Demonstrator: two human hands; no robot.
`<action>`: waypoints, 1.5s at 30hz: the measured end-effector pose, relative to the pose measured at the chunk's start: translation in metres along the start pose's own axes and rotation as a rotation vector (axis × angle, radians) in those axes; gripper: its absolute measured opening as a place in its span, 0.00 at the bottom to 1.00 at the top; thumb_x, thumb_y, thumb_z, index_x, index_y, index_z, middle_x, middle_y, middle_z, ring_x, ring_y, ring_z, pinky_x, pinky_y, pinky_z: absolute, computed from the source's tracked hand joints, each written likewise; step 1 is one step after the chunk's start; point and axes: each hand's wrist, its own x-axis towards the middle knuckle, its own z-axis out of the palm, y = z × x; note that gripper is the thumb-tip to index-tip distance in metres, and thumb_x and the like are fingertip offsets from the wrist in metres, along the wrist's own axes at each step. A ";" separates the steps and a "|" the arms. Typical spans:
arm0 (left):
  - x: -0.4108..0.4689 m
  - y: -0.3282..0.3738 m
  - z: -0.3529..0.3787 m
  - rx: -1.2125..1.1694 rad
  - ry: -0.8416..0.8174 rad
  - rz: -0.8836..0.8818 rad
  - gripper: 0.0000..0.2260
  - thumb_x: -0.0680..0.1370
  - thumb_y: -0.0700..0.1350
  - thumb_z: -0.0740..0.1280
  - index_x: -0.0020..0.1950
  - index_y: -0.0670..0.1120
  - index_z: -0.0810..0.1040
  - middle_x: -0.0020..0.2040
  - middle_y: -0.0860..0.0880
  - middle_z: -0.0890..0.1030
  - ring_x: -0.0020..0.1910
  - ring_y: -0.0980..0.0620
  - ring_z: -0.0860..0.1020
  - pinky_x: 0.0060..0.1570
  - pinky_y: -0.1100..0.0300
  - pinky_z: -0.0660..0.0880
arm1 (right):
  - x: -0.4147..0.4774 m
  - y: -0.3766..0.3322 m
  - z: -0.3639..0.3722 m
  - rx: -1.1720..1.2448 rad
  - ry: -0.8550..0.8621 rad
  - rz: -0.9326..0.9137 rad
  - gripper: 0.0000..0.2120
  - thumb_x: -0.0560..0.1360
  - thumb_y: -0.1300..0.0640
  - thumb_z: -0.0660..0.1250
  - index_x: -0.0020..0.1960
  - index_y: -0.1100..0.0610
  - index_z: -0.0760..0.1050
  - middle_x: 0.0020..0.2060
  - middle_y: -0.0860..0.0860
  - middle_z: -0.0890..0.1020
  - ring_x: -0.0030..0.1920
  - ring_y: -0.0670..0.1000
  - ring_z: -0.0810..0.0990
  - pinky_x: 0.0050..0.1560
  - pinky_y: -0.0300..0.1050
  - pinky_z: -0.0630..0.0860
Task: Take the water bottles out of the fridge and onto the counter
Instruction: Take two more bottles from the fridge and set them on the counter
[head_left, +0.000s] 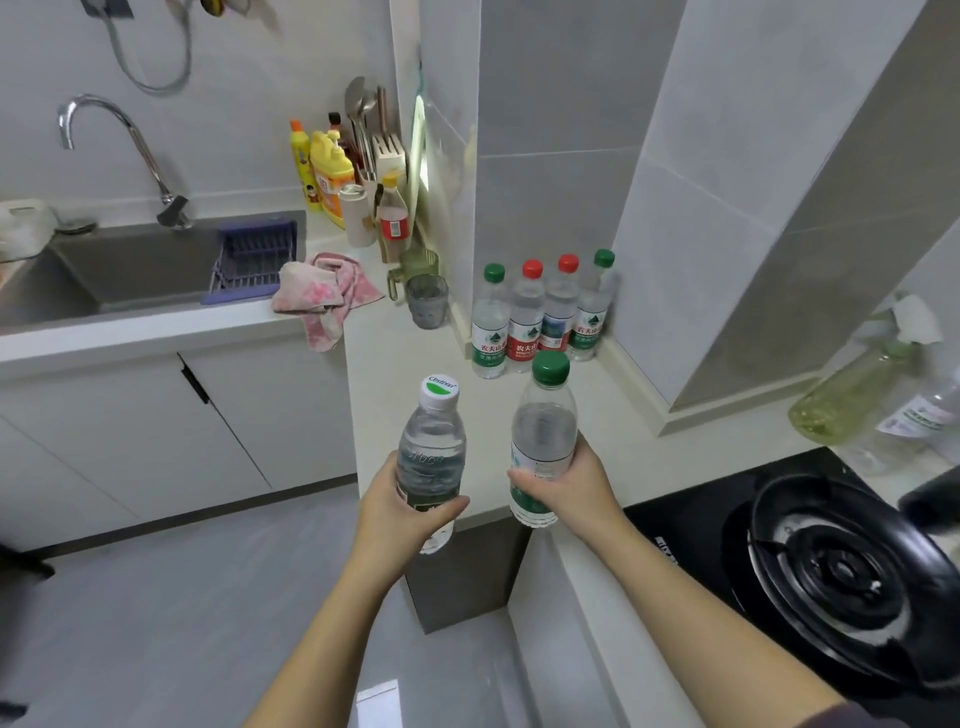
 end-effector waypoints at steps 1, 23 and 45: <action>0.009 0.001 0.006 0.015 -0.002 0.006 0.25 0.62 0.46 0.82 0.51 0.62 0.74 0.46 0.70 0.80 0.46 0.69 0.79 0.39 0.78 0.72 | 0.007 0.002 -0.003 -0.006 0.012 0.003 0.29 0.64 0.58 0.81 0.61 0.52 0.73 0.53 0.47 0.82 0.54 0.45 0.81 0.55 0.42 0.78; 0.182 -0.039 0.110 -0.049 -0.108 -0.066 0.29 0.66 0.40 0.79 0.56 0.63 0.70 0.51 0.68 0.79 0.49 0.66 0.79 0.43 0.75 0.73 | 0.176 0.044 -0.017 -0.068 0.161 0.182 0.29 0.63 0.63 0.81 0.61 0.59 0.74 0.56 0.56 0.81 0.56 0.55 0.81 0.60 0.55 0.78; 0.218 -0.063 0.136 0.168 -0.256 0.030 0.27 0.65 0.48 0.81 0.60 0.57 0.74 0.52 0.59 0.77 0.53 0.57 0.76 0.54 0.57 0.75 | 0.184 0.111 -0.028 -0.247 0.333 0.246 0.21 0.72 0.57 0.75 0.63 0.53 0.75 0.55 0.49 0.80 0.47 0.49 0.78 0.42 0.38 0.72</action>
